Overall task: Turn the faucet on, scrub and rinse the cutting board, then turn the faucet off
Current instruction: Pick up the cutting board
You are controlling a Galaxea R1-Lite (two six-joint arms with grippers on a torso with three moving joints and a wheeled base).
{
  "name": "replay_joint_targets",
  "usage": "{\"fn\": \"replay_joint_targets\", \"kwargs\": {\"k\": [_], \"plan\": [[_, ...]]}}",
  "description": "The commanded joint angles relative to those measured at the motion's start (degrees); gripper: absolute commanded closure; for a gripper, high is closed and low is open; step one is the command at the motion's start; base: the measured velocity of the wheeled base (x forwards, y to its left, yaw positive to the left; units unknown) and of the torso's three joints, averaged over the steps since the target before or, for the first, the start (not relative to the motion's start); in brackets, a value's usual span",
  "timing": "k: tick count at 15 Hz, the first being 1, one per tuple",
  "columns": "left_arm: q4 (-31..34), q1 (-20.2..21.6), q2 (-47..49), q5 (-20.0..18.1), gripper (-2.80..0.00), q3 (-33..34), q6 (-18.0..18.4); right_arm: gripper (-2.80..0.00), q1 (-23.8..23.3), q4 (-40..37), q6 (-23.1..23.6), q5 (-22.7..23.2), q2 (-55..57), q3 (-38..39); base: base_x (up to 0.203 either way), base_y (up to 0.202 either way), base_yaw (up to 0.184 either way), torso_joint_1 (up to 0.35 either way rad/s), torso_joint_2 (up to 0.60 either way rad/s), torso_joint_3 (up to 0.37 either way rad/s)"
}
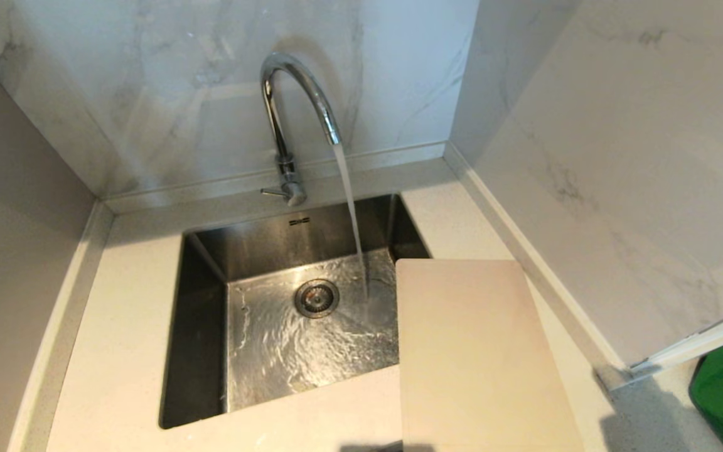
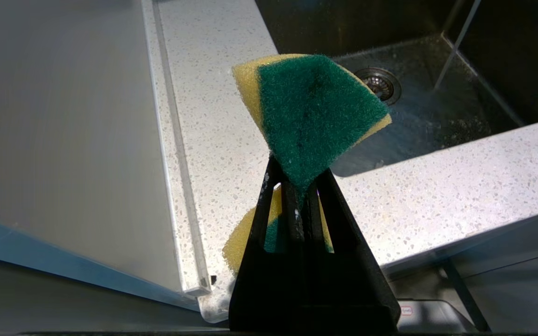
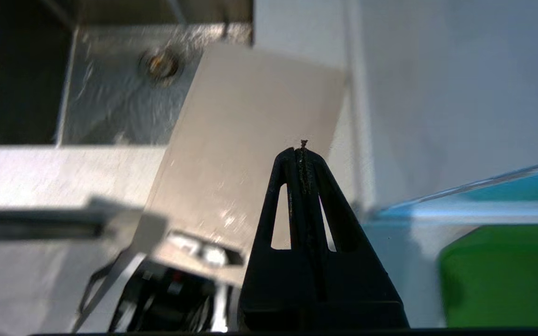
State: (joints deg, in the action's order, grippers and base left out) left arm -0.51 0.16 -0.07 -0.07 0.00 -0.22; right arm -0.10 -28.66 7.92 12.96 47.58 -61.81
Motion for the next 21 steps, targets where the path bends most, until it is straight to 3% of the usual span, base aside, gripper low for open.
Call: {"fn": "replay_joint_targets", "kwargs": {"k": [1, 4, 10, 13, 21], "plan": [[-0.02, 0.02, -0.1, -0.01, 0.0, 0.0, -0.04, 0.0, 0.36, -5.26, -0.17, 2.51, 4.95, -0.09, 0.0, 0.0, 0.0, 0.0, 0.0, 0.0], [-0.02, 0.02, -0.1, -0.01, 0.0, 0.0, -0.04, 0.0, 1.72, -10.34, -0.34, 3.38, 7.19, 1.63, 0.0, 0.0, 0.0, 0.0, 0.0, 0.0], [-0.02, 0.02, -0.1, -0.01, 0.0, 0.0, -0.04, 0.0, 4.69, -11.99, -0.1, 2.89, 13.93, 7.7, 0.0, 0.0, 0.0, 0.0, 0.0, 0.0], [-0.02, 0.02, -0.1, -0.01, 0.0, 0.0, -0.04, 0.0, 11.53, -13.43, -0.25, 0.18, 17.71, 8.67, 0.0, 0.0, 0.0, 0.0, 0.0, 0.0], [-0.02, 0.02, -0.1, -0.01, 0.0, 0.0, -0.04, 0.0, 29.54, -13.44, 0.15, -14.29, 21.88, 13.77, 0.0, 0.0, 0.0, 0.0, 0.0, 0.0]]}}
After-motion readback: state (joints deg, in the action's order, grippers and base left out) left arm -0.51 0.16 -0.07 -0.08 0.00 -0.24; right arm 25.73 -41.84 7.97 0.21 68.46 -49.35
